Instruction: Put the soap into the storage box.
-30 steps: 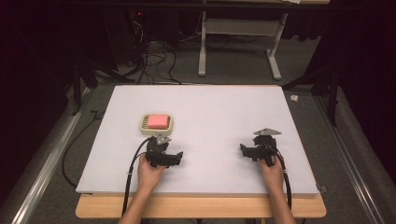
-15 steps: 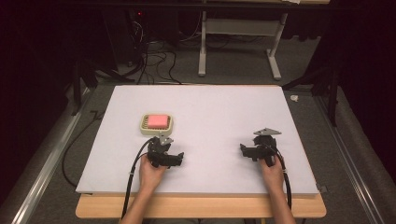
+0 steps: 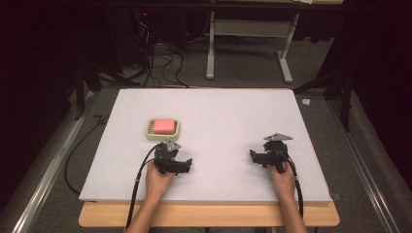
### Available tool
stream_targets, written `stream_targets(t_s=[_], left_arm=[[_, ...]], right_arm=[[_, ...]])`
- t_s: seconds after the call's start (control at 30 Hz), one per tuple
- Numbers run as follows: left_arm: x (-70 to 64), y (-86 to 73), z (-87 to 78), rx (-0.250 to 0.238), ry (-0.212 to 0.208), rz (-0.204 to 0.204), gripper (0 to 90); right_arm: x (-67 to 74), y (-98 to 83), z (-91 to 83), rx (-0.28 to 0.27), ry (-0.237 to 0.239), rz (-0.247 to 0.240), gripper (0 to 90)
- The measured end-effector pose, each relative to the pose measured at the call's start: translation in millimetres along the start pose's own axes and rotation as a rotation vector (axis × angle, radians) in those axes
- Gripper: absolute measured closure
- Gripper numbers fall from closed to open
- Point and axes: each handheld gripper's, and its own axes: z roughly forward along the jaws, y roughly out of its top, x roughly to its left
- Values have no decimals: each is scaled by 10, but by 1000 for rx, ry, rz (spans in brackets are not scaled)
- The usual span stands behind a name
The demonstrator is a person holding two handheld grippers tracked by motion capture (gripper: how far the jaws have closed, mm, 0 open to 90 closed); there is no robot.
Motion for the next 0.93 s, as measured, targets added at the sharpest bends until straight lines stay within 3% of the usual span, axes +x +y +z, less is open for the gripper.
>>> stream_targets(t_s=[0.93], left_arm=[[0, -21, -4, -15, 3, -1, 114]], right_arm=[[-1, -1, 0, 0, 0, 2, 146]])
